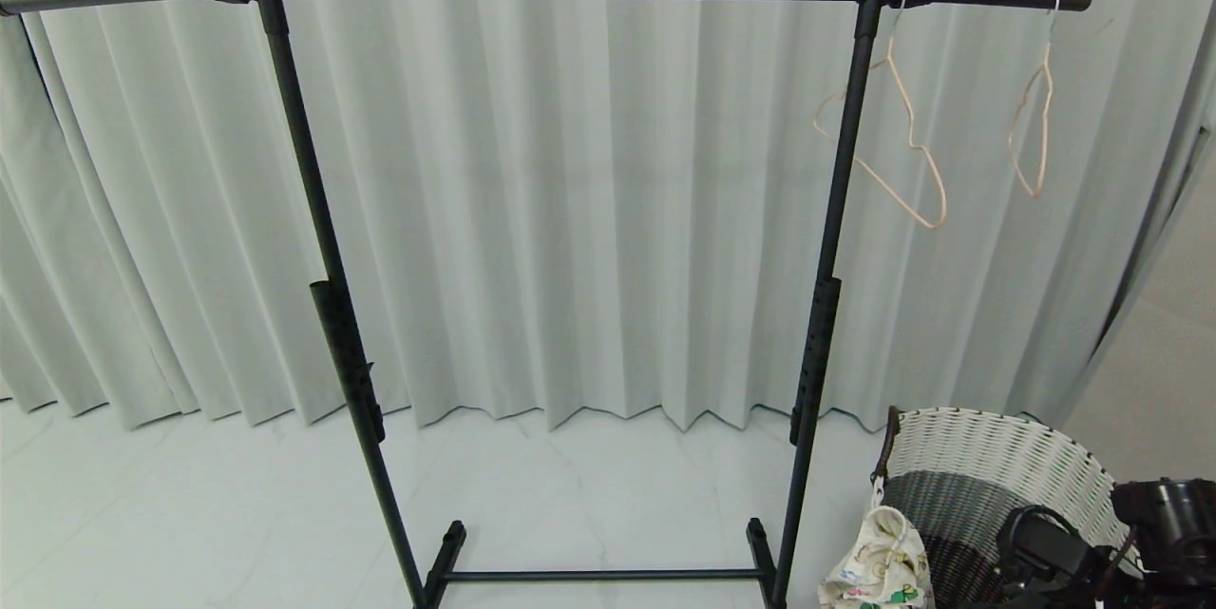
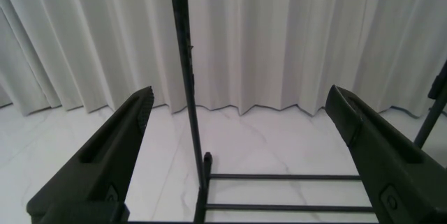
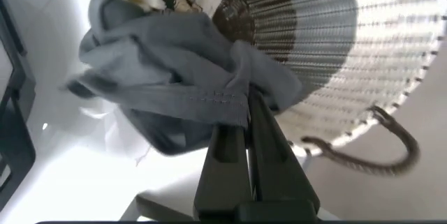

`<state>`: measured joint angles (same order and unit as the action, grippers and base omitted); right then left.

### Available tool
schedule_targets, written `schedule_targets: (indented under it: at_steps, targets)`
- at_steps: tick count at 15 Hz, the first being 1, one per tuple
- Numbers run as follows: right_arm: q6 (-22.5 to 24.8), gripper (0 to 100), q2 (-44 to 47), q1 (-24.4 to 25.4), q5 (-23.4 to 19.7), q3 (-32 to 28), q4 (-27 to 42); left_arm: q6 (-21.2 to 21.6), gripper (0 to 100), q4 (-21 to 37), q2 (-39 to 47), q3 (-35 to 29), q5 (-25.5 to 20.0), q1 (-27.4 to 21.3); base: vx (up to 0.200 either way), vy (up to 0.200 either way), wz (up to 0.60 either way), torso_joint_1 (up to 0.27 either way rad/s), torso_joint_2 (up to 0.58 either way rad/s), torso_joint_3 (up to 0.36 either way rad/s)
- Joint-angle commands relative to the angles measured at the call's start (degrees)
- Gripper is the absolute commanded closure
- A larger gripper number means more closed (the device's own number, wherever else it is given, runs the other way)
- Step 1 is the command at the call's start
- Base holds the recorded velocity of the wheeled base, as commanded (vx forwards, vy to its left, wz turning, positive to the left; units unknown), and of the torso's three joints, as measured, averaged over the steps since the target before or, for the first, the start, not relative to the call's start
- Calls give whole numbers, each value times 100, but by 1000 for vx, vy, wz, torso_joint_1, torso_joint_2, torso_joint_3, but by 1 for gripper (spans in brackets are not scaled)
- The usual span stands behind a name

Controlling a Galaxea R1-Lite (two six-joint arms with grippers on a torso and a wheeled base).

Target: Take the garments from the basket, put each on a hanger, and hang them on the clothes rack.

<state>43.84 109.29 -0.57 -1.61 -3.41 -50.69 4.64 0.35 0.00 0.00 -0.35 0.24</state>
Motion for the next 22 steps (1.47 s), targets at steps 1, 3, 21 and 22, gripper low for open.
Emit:
schedule_targets:
  at_steps: [1,3,21,22]
  targets:
    - [2,100,-857,5,20,341,24,-16,0,0,0,0,0,2,0,0,0,0,0,0]
    - [11,100,-1366,49,284,341,68,10,0,0,0,0,0,2,0,0,0,0,0,0]
    - [-499,100,-5304,1042,521,-4009,7706,10,0,0,0,0,-9,2,-78,0,0,3,1,1]
    - [-552,100,-5304,1121,521,-4009,7714,10,0,0,0,0,-9,2,-200,0,0,7,2,-2]
